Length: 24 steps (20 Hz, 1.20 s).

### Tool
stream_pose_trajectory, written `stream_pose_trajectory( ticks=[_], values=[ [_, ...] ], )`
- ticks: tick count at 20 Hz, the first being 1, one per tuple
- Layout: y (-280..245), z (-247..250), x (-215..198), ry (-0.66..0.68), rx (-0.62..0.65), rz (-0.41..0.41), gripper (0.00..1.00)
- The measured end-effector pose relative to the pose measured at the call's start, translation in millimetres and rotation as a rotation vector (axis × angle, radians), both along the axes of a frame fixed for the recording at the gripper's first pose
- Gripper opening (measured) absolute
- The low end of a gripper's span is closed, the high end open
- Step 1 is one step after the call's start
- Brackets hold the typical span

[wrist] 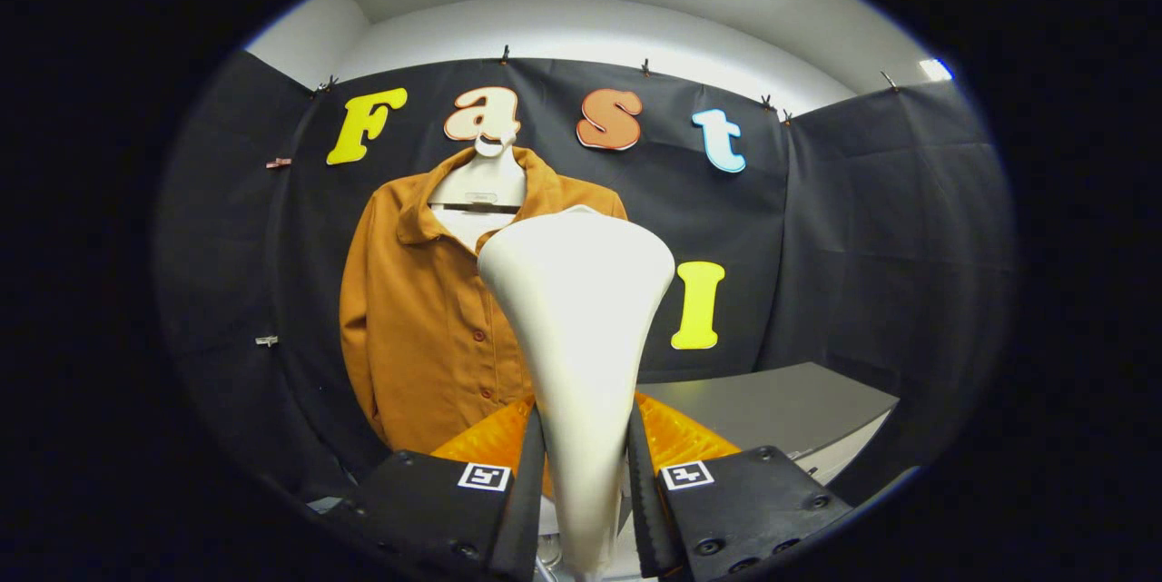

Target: Iron the clothes twice with a garment steamer, once on the left side and once on the right side.

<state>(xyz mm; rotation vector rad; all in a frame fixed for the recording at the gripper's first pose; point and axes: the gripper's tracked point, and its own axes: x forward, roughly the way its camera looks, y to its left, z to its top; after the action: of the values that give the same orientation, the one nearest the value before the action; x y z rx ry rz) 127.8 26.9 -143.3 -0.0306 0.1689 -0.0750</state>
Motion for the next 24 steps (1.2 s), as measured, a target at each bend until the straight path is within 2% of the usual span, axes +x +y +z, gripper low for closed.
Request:
stream_pose_trajectory(
  ticks=[7, 24],
  values=[
    [-5.6, 8.4, -15.0, -0.021, 0.012, 0.022, 0.46],
    [-11.3, 11.9, -22.2, -0.022, 0.026, 0.038, 0.46]
  ],
)
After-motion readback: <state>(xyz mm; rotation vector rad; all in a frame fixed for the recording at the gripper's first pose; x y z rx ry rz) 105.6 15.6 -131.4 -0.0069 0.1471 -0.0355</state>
